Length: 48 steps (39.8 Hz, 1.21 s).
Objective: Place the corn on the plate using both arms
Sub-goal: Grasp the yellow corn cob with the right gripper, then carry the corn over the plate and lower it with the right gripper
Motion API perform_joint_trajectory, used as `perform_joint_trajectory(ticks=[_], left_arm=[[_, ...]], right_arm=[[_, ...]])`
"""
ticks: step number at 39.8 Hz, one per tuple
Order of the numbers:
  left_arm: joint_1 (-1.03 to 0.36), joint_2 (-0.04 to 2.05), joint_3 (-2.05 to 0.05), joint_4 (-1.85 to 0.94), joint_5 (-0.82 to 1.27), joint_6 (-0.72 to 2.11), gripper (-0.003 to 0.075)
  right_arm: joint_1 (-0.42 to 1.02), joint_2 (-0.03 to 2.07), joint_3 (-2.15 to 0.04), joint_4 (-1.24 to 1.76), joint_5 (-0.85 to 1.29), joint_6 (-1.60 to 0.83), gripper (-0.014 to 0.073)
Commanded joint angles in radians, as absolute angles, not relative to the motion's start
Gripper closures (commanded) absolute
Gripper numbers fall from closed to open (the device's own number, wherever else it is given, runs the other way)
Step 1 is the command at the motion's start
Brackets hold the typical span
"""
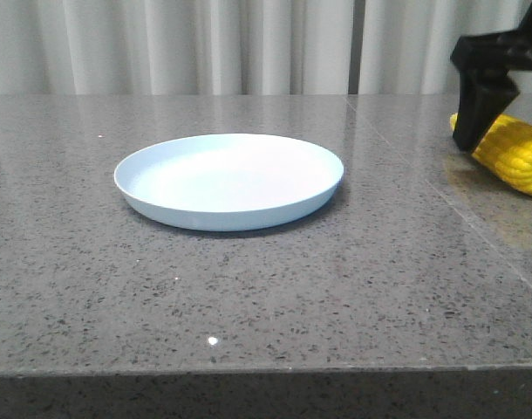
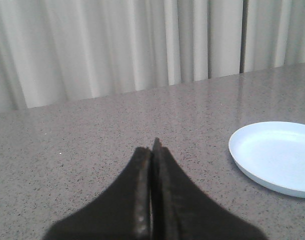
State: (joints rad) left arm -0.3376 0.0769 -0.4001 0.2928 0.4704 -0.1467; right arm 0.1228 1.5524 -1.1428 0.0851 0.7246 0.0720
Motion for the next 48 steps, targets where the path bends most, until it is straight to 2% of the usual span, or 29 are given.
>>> perform_joint_trajectory(ticks=[1, 4, 11, 13, 25, 36, 48], left_arm=[[-0.346, 0.089, -0.426, 0.300, 0.391, -0.156, 0.0741], [-0.346, 0.089, -0.426, 0.300, 0.391, -0.156, 0.0741], [-0.346, 0.089, -0.426, 0.300, 0.391, -0.156, 0.0741], [-0.346, 0.089, -0.426, 0.300, 0.391, -0.156, 0.0741], [-0.346, 0.089, -0.426, 0.300, 0.391, -0.156, 0.0741], [-0.346, 0.089, -0.426, 0.300, 0.391, -0.156, 0.0741], [-0.346, 0.089, -0.426, 0.300, 0.391, -0.156, 0.0741]], right_arm=[[0.123, 1.544, -1.183, 0.086, 0.700, 0.068, -0.0046], [0.123, 1.547, -1.184, 0.087, 0.700, 0.068, 0.0004], [0.123, 1.537, -1.184, 0.087, 0.698, 0.068, 0.0314], [0.123, 1.528, -1.184, 0.087, 0.698, 0.068, 0.0353], [0.177, 1.406, -1.204, 0.144, 0.714, 0.077, 0.0354], [0.408, 1.439, -1.322, 0.137, 0.736, 0.252, 0.0356], [0.673, 1.637, -1.467, 0.026, 0.734, 0.539, 0.0356]])
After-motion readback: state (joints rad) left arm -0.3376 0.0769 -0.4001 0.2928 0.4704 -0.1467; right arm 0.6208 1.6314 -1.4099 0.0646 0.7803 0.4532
